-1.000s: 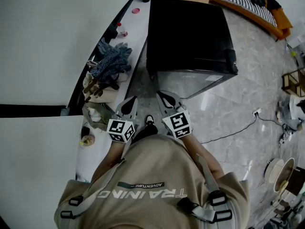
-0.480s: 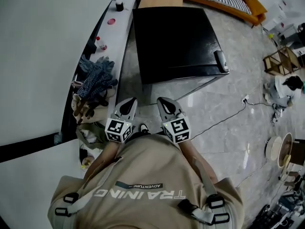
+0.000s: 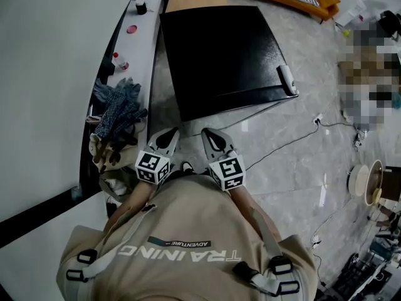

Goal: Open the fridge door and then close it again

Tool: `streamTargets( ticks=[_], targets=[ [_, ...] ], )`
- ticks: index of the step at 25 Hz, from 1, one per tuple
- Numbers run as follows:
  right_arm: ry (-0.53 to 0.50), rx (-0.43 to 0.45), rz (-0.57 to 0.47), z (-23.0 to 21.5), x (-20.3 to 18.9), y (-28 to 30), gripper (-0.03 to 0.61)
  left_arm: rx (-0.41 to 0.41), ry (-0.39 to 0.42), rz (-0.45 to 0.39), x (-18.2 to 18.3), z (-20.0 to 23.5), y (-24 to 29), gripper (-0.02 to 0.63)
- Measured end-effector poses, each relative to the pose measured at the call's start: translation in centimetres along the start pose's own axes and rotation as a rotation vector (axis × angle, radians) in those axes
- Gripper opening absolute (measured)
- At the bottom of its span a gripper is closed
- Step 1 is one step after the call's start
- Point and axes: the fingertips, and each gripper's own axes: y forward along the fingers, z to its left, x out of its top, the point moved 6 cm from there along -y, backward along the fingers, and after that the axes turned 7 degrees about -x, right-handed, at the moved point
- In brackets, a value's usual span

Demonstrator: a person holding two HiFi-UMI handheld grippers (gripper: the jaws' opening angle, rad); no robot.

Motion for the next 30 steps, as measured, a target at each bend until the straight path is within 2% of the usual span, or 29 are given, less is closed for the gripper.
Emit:
streamTargets(
  ticks=[6,13,14,16,21,30],
  targets=[
    [0.001,-0.009,0.020,-0.6,-0.3,0.3,-0.005,-0.065,0.011,0.055,-1.2,0.4,1.1,0.001],
    [-0.008,0.004,0.024,-1.0,0.0,0.3,-0.005,-0.104,0.037,0.092,-1.9,-0.1,2.0,0.002],
    [-0.011,0.008,0.021,-0.9,0.0,0.3,-0.005,-0.107,0.046,0.100,-2.0,-0.1,2.2,0.004],
    [-0.020,0.016,0.019,-0.6,-0.1,0.4,-0.005,-0.101,0.056,0.112,-2.4,0.0,2.5,0.074],
    [-0.045,0.033,0.018,-0.5,0.3,0.2,-0.005,-0.099,0.055,0.112,-2.1,0.2,3.2,0.078],
    [-0.043,0.003,0.015,-0.8,0.3,-0.7,-0.005,-0.099,0.050,0.118,-2.2,0.3,4.1,0.078]
  ],
)
